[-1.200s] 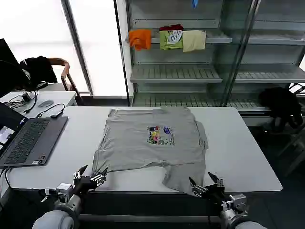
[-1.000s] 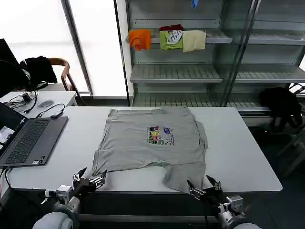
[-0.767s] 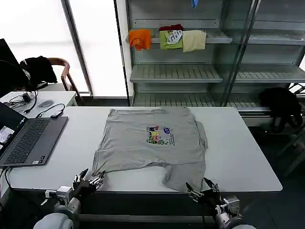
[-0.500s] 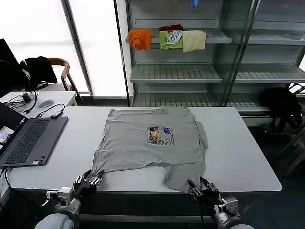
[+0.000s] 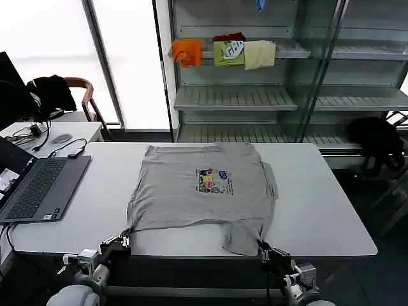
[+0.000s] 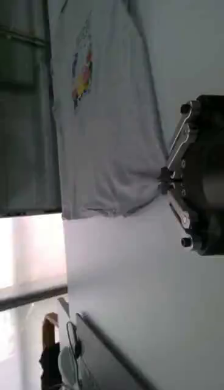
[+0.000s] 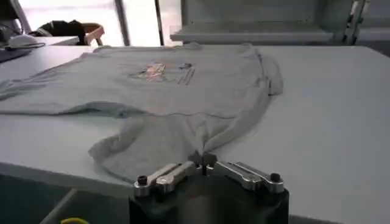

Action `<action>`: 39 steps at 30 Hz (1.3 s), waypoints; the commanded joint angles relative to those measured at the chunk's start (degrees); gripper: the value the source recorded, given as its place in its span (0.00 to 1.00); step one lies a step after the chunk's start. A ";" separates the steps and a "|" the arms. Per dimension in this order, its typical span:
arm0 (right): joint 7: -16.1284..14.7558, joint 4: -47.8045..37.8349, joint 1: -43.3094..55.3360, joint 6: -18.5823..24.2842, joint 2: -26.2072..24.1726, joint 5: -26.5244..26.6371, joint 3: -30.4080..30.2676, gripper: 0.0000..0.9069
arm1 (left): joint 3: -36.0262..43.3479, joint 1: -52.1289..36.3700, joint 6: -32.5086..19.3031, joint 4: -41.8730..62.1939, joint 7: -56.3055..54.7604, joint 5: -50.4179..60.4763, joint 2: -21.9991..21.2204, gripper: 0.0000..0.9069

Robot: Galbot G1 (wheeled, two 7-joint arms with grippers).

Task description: Fold and organize the clothes.

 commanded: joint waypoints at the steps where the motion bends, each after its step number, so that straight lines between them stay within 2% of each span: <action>1: 1.49 0.86 3.27 0.20 1.21 1.95 0.88 0.00 | -0.21 -3.42 -2.10 -1.16 -1.13 -6.38 -0.50 0.01; 9: 3.15 -2.97 14.81 0.11 3.15 1.75 0.49 0.00 | 1.20 -12.99 -1.23 2.84 -3.44 -9.22 -1.46 0.01; 22: 3.14 -18.54 32.36 0.02 5.93 0.02 -2.64 0.00 | 2.51 -24.88 -0.08 13.50 -4.80 -9.75 -1.46 0.01; 29: 1.80 -27.06 37.59 0.10 7.67 -2.20 -3.46 0.00 | 2.76 -28.03 -1.23 20.46 -4.18 -8.25 -1.53 0.01; 39: 0.05 -34.19 40.77 0.20 8.89 -4.49 -2.79 0.00 | 3.39 -29.87 -4.02 27.21 -3.25 -6.68 -1.50 0.01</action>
